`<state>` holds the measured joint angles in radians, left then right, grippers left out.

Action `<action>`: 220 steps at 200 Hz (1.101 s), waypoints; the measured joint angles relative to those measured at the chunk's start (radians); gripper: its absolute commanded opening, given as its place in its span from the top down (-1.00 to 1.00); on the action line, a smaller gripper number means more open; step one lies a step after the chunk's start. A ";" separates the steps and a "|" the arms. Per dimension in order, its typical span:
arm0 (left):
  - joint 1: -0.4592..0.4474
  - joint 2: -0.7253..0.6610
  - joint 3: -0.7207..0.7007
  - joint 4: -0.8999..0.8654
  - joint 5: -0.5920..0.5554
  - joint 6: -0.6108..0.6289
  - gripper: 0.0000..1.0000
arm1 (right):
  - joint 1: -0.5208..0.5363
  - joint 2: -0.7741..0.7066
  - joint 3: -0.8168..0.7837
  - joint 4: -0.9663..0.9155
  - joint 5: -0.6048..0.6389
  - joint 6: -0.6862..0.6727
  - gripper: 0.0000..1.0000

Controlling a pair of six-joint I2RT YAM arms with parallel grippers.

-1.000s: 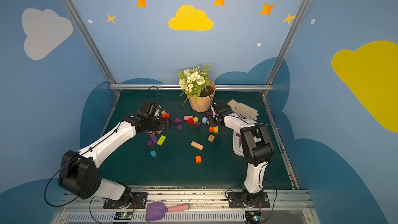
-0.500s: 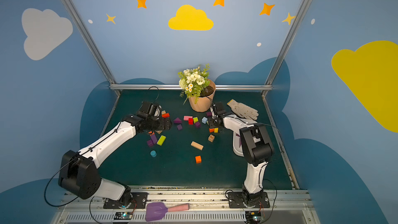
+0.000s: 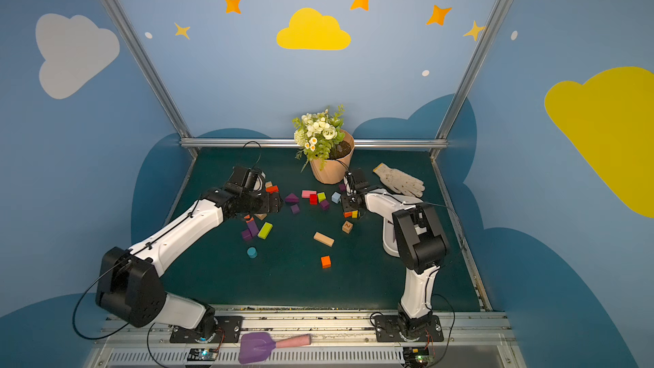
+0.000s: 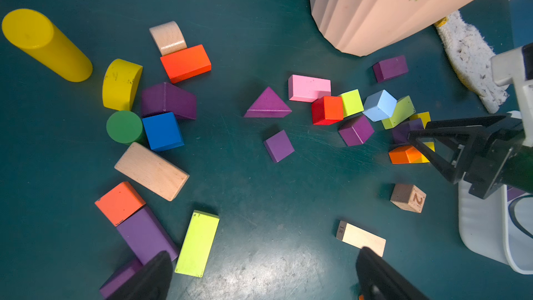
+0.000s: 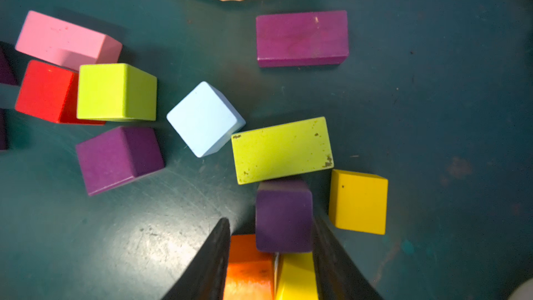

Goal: Pick purple bricks into the storage bin
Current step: Pick up the building block from the center of the board.

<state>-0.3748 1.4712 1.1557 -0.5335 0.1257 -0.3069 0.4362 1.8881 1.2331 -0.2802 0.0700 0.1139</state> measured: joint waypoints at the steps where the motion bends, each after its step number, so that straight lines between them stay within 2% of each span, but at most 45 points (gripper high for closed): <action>1: 0.000 0.000 0.000 0.000 0.000 0.000 -1.00 | 0.000 0.000 0.000 0.000 0.000 0.000 0.06; 111: 0.000 -0.002 0.000 0.005 0.000 0.004 -1.00 | 0.006 0.003 0.012 -0.025 0.060 -0.024 0.06; 169: 0.000 -0.002 0.000 0.005 0.000 0.007 -1.00 | 0.010 0.059 0.048 -0.032 0.061 -0.025 0.07; 220: 0.000 -0.002 0.000 0.005 0.000 0.008 -1.00 | 0.012 0.082 0.062 -0.038 0.061 -0.026 0.25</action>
<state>-0.3748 1.4696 1.1557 -0.5282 0.1257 -0.2993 0.4480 1.9697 1.2949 -0.3183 0.1310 0.0883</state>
